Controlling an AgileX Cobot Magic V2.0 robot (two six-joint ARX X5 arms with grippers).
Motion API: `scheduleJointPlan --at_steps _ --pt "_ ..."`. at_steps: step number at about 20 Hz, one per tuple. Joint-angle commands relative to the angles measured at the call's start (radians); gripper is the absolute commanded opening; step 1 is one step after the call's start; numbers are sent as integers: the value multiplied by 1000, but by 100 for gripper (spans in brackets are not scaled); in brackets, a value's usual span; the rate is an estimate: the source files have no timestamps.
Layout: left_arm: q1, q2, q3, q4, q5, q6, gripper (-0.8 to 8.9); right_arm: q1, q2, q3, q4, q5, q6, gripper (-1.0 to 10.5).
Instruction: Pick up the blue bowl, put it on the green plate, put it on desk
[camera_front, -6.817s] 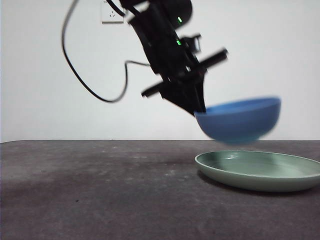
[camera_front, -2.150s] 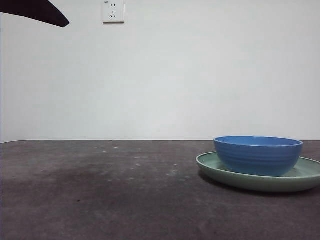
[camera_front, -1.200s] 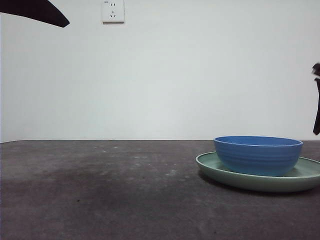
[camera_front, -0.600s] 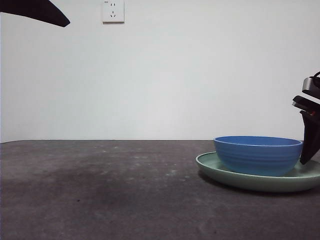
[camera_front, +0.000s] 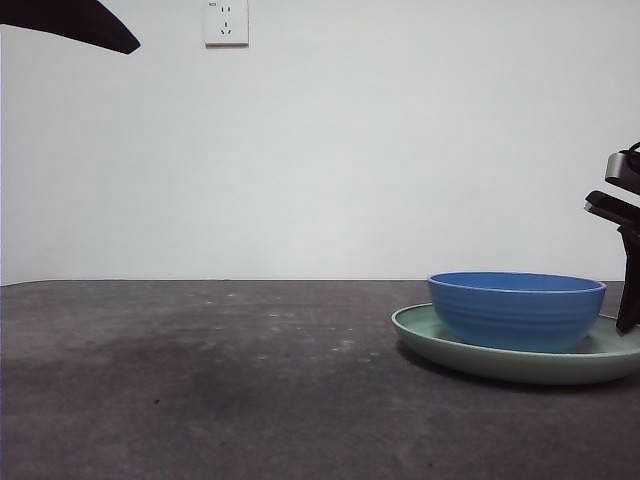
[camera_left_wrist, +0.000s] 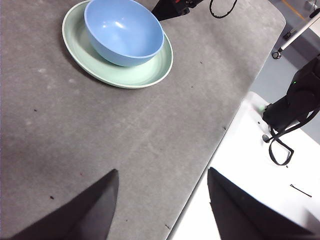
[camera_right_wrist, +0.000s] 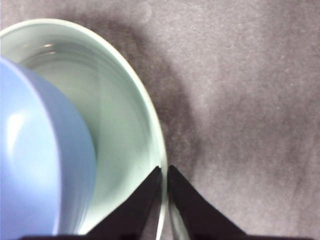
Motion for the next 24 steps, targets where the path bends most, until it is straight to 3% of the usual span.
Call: scheduleJointPlan --at_steps 1,12,20,24 --pt "-6 6 7 10 5 4 288 2 17 16 10 0 -4 14" --pt "-6 6 7 10 5 2 288 2 -98 17 27 -84 64 14" --pt "-6 6 7 10 5 2 288 18 -165 18 66 -185 171 14" --pt "-6 6 7 10 5 2 288 96 -165 18 135 -183 239 13"
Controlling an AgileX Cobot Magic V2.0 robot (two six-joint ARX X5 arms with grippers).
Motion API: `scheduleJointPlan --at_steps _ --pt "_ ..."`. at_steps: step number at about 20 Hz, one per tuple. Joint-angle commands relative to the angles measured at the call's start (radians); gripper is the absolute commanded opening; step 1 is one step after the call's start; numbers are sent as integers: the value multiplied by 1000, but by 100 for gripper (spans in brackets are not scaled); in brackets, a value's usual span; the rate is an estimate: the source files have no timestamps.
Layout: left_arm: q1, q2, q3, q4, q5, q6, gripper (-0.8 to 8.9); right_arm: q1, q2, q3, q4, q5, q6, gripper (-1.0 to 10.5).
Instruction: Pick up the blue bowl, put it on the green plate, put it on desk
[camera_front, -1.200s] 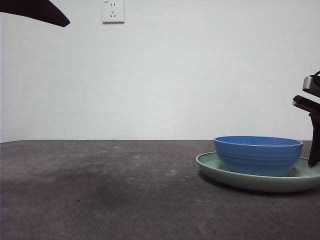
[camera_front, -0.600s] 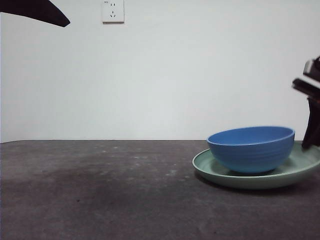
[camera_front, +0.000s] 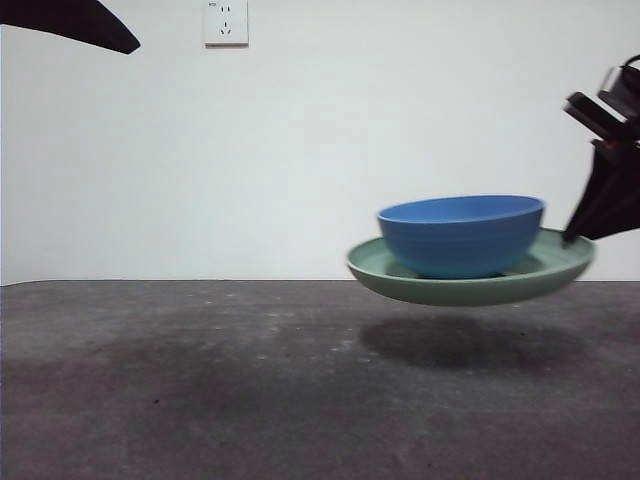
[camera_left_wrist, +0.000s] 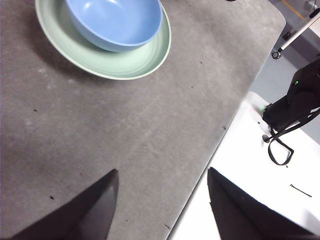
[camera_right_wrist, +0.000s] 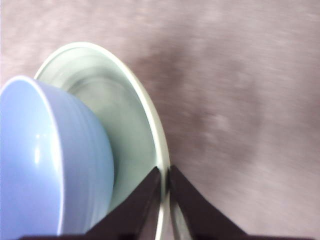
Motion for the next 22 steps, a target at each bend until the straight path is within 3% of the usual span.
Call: scheduleJointPlan --at_steps 1,8,12,22 --pt "-6 6 7 10 4 3 288 57 0 18 68 -11 84 13" --pt "-6 6 7 10 5 2 288 237 32 21 190 97 183 13" --pt "-6 6 7 8 4 2 288 302 115 22 270 116 240 14" --pt "-6 6 7 4 5 2 288 344 305 23 342 151 262 13"
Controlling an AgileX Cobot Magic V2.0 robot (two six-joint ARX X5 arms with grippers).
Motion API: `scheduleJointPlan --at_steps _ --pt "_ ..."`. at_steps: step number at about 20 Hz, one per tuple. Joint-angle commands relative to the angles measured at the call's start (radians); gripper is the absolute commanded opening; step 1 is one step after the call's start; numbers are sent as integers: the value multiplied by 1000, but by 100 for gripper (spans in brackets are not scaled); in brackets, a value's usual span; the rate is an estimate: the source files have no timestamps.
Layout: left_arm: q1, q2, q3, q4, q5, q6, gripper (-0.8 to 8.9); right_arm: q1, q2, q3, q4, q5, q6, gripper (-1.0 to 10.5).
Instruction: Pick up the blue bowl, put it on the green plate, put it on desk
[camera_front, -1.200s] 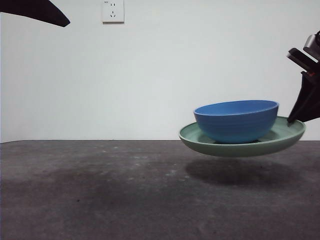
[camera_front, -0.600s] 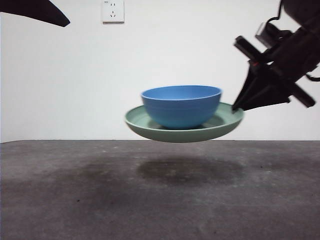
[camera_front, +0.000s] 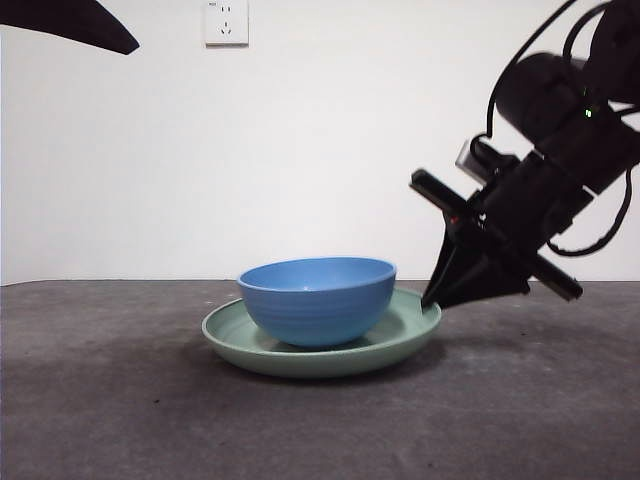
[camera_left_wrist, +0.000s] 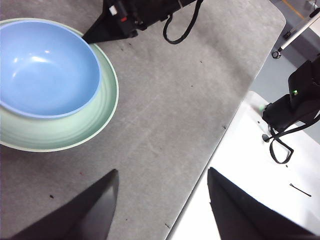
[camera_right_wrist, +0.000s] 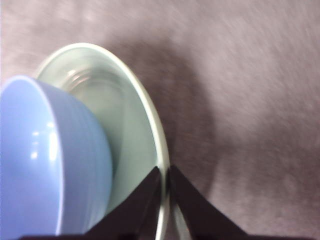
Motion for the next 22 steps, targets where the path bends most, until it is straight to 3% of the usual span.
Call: scheduleJointPlan --at_steps 1,6,9,13,22 --pt "-6 6 7 7 5 2 288 5 30 23 20 -3 16 13" --pt "-6 6 7 7 5 2 288 5 30 23 23 5 13 31" --pt "-6 6 7 7 5 2 288 5 29 23 22 5 13 178" --pt "-6 6 7 7 5 2 288 3 -13 23 -8 32 11 178" --pt "-6 6 7 7 5 2 288 -16 -414 23 -289 58 -203 178"
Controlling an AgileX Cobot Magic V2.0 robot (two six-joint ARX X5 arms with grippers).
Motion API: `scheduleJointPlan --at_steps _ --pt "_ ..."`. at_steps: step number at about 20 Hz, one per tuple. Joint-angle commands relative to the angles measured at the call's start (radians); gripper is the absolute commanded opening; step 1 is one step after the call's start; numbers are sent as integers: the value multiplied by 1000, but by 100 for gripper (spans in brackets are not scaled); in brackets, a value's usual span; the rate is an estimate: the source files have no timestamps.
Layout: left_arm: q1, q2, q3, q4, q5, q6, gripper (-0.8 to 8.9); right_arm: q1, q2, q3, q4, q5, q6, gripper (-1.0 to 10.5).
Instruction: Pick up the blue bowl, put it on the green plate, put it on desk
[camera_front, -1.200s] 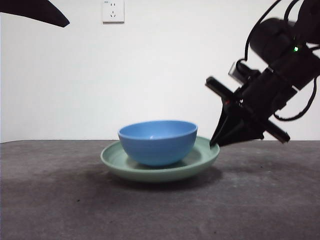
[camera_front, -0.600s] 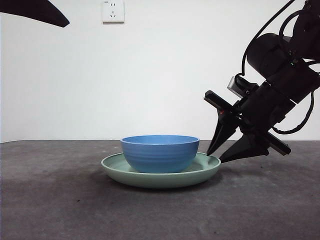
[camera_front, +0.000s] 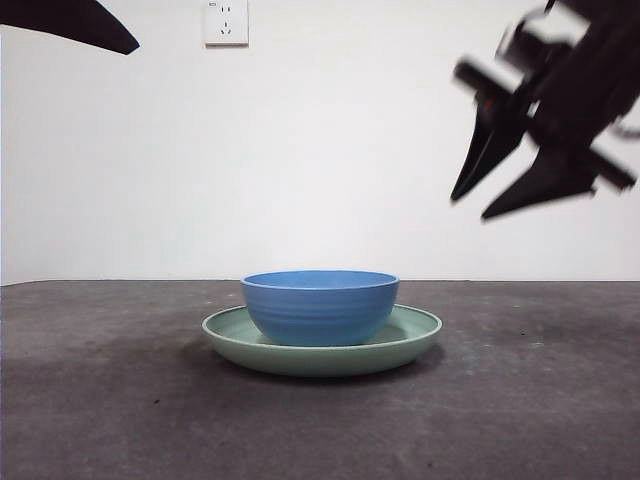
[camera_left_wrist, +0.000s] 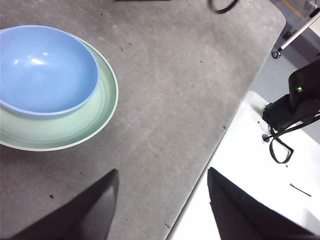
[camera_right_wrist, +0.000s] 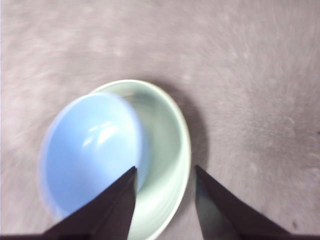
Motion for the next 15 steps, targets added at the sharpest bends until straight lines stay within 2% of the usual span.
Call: scheduleJointPlan --at_steps 1,6,15 --pt "-6 6 7 8 5 2 288 6 -117 21 -77 -28 -104 178" --pt "-6 6 7 8 5 2 288 7 -325 21 -242 -69 -167 178" --pt "-6 6 7 7 5 2 288 7 -549 21 -558 -167 -279 178"
